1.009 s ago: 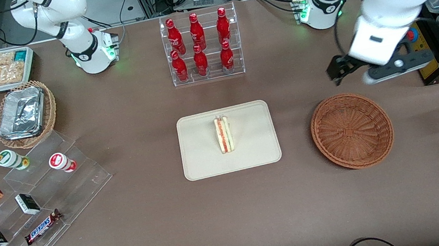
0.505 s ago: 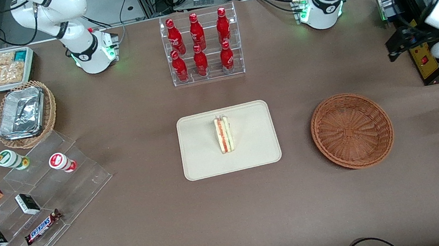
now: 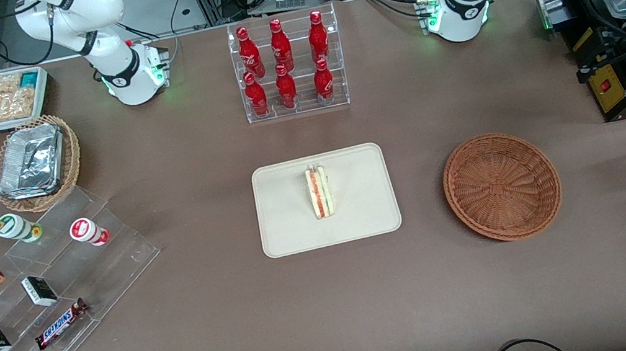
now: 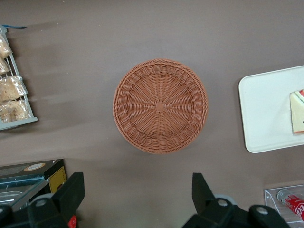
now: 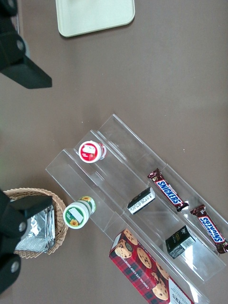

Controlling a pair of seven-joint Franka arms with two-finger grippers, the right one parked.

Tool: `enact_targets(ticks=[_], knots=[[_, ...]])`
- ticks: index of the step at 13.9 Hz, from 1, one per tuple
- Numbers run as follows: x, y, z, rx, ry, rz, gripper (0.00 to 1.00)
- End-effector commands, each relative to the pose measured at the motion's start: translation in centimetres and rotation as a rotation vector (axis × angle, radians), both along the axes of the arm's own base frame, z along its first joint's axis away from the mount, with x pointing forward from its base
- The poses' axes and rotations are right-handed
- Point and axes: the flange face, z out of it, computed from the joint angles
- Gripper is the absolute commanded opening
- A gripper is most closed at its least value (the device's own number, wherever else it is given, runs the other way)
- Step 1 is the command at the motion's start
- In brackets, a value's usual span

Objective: Place sandwich from basket to tray

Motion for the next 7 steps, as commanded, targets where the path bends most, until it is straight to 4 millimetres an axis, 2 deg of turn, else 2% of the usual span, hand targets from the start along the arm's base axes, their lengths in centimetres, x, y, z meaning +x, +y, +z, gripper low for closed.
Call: enact_targets(ticks=[1,5,7], knots=[[1.9,-0.2,0.9,-0.015,-0.007,0.017,1.0],[2.9,-0.4,-0.1,-0.002,0.02,0.039,1.0],[2.8,-0.3,0.1,-0.002,0.018,0.039,1.0]])
